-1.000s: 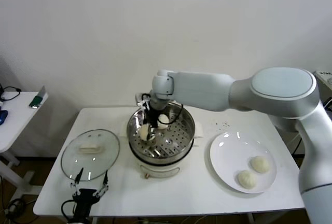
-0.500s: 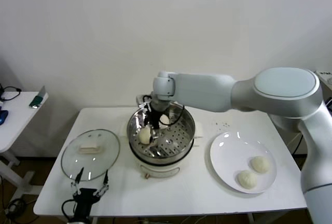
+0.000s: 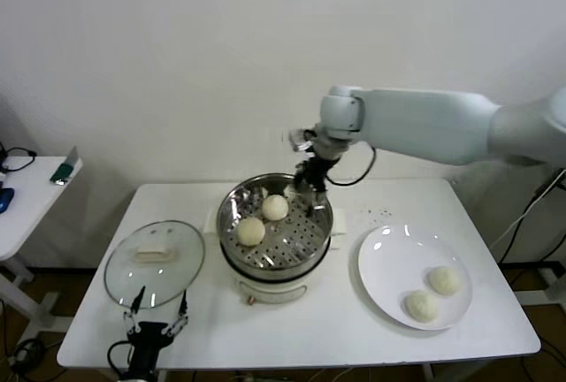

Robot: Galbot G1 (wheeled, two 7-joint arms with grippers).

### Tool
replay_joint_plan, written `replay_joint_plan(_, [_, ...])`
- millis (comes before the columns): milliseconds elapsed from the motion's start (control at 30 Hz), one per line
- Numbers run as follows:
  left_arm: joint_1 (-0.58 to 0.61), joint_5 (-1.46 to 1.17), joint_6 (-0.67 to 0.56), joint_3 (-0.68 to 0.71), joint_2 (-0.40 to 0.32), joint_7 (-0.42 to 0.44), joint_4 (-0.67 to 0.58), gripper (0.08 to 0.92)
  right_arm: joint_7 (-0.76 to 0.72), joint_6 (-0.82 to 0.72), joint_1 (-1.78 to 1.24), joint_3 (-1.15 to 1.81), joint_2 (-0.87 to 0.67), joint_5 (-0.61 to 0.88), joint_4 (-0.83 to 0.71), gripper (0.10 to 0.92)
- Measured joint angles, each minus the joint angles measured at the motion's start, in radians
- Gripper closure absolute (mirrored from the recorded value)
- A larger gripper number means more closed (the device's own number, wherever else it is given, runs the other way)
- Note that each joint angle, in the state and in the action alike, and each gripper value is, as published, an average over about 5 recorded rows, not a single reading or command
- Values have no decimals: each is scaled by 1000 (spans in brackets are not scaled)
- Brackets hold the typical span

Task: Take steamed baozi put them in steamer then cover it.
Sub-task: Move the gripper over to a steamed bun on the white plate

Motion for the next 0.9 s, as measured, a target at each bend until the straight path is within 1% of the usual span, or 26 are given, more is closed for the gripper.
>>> replay_joint_plan(267, [1,14,12,3,-8,-20,-13,177,-11,14,-22,-12,-247,-146,152,203])
replay_joint_plan(467, [8,28,15,0,-15,-31,-23,177,-22,26,-88,-8,-387,-273,213,203])
replay_joint_plan(667, [19,35,12,-2,-24,-40,-21,177,-28,33,-183,20,-473,-384,236,203])
replay_joint_plan(900, [28,37,6,-10,-27,-44,-15,177,-24,36,-313,82,-512,-474,230,203])
